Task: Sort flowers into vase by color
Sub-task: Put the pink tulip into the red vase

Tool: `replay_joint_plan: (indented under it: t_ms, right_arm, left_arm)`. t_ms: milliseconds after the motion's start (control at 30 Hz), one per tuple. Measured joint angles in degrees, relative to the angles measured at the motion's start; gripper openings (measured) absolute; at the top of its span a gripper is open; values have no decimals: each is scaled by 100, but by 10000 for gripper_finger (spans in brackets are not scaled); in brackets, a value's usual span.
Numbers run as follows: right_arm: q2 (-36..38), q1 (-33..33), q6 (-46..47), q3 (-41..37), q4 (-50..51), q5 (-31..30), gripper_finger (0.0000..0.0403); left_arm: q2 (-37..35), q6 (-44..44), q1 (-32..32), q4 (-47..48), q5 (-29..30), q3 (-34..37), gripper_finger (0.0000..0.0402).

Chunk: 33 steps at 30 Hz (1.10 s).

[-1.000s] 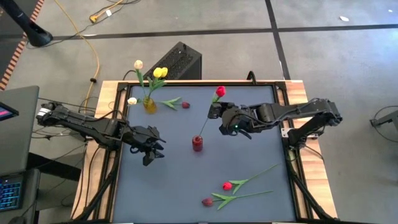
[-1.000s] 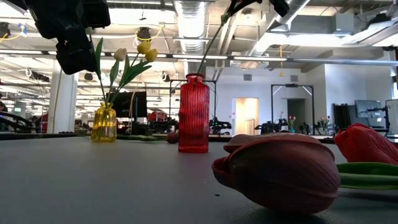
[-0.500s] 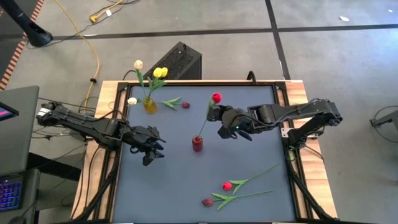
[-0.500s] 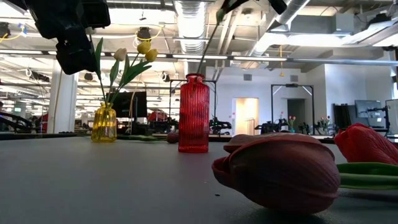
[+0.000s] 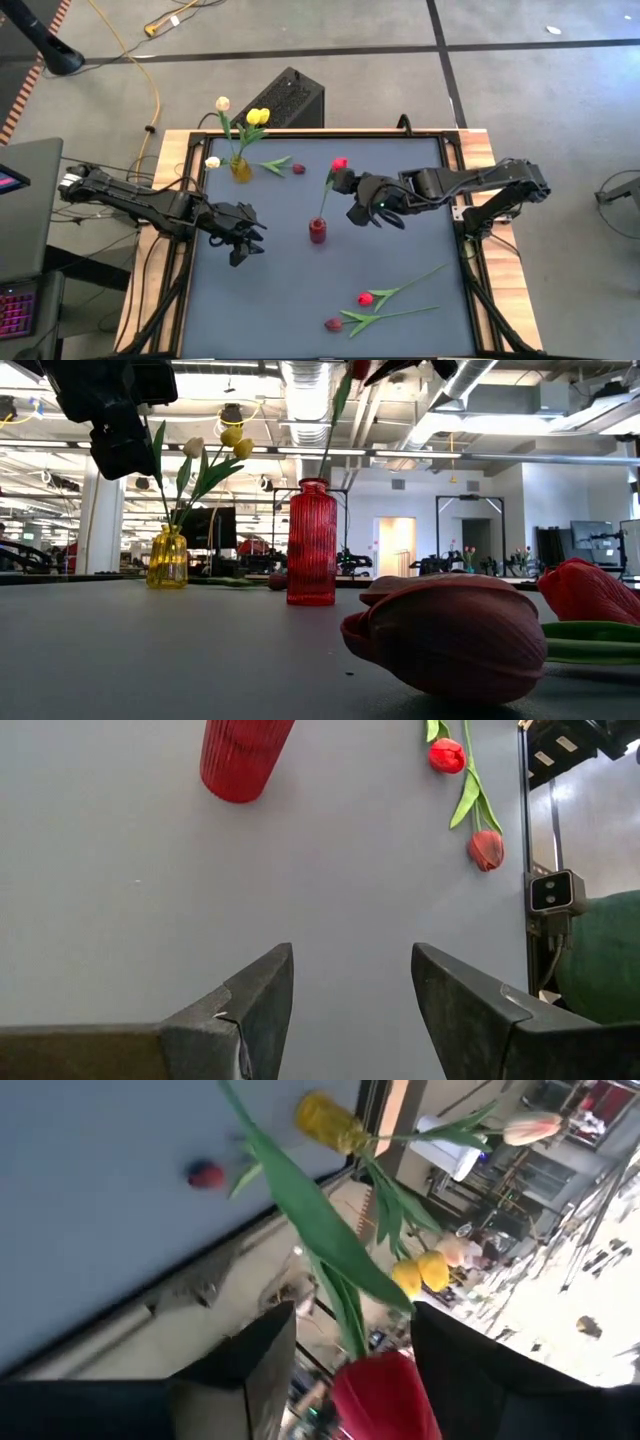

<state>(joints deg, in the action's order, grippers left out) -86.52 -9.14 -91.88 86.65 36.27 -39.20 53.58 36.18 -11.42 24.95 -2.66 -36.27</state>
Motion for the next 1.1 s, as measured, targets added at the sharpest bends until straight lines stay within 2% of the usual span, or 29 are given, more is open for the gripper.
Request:
replay_joint_plan:
  t_ms: [133,467,700,933,1100]
  right_arm:
    - [0,-24,707,0,4,243,233]
    - [127,-26,2764,2,14,1384,233]
    - [709,127,4458,4,-363,2707,232]
    - [1344,1019,6136,9,-188,3931,232]
    - [1634,2037,7322,9,556,5561,232]
  left_arm:
    - [0,0,0,0,0,0,192]
    - [2,-26,0,2,-2,0,192]
    - [2,-174,7,6,-102,0,192]
    - [2,-319,168,-4,-119,0,192]
    - [2,-392,336,-7,-153,0,192]
